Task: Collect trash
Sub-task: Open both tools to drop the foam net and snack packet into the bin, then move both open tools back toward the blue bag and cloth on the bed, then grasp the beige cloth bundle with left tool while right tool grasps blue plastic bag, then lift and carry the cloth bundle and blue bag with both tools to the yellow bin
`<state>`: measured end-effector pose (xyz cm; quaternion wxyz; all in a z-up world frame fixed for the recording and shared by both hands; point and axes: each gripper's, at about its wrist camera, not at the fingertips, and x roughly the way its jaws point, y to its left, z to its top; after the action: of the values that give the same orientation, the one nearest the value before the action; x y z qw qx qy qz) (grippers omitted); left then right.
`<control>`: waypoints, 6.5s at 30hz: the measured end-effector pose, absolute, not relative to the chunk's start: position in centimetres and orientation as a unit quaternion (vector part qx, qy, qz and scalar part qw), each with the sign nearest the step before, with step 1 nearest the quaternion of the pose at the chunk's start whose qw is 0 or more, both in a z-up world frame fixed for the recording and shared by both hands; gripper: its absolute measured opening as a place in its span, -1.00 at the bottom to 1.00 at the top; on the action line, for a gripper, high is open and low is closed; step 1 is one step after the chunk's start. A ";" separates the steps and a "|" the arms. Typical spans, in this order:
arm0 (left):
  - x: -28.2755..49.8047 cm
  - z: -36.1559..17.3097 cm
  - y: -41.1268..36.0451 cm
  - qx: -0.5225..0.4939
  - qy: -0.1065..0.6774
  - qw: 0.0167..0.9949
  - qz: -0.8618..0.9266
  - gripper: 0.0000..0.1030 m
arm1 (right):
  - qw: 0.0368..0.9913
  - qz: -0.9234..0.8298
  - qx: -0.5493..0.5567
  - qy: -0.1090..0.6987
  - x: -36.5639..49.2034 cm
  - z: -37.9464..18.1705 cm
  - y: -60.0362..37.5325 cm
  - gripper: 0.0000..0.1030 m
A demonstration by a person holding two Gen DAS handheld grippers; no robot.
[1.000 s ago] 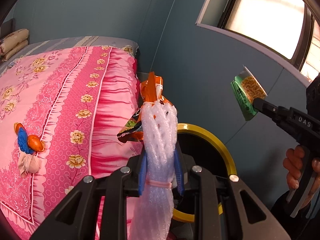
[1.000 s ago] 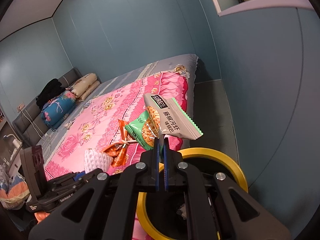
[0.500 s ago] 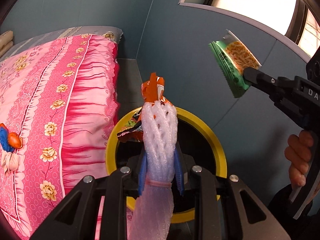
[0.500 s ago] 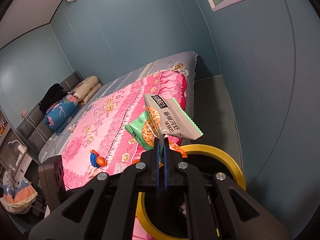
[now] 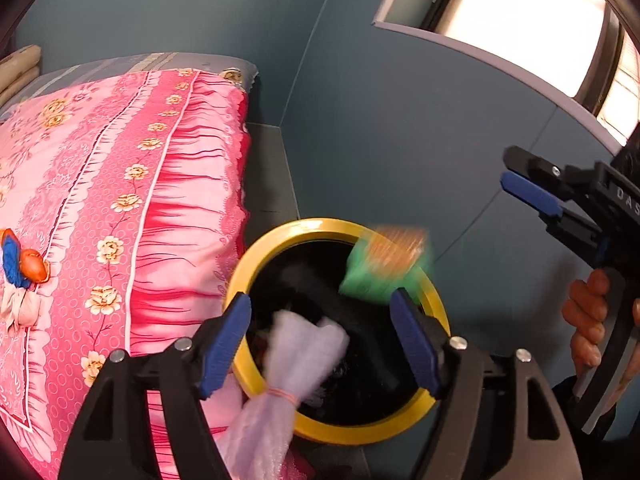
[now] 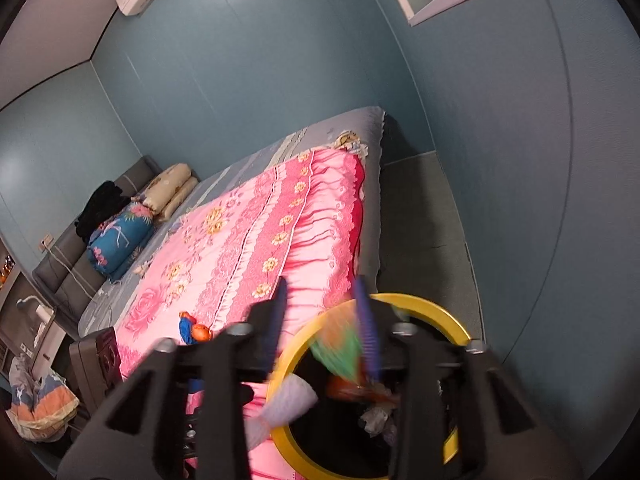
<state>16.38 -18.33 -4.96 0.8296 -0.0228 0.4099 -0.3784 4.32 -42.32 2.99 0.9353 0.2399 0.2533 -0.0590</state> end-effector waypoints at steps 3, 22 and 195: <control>16.6 -4.5 -17.6 -0.030 0.404 0.835 -0.372 0.47 | 0.937 -0.060 0.238 0.248 4.2 3.2 -42.3 -0.26; 18.9 -2.4 -9.1 -0.065 0.367 0.881 -0.292 0.73 | 0.952 0.017 0.200 0.231 5.8 4.2 -38.6 0.18; 17.7 -0.8 7.5 -0.099 0.295 0.941 -0.136 -0.87 | 0.875 0.276 0.155 0.366 22.0 2.2 -21.1 -0.74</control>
<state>17.74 7.47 -0.76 0.9407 -0.0992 0.2946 -0.1358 22.03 -21.07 2.16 0.8752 0.1551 0.3661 0.2755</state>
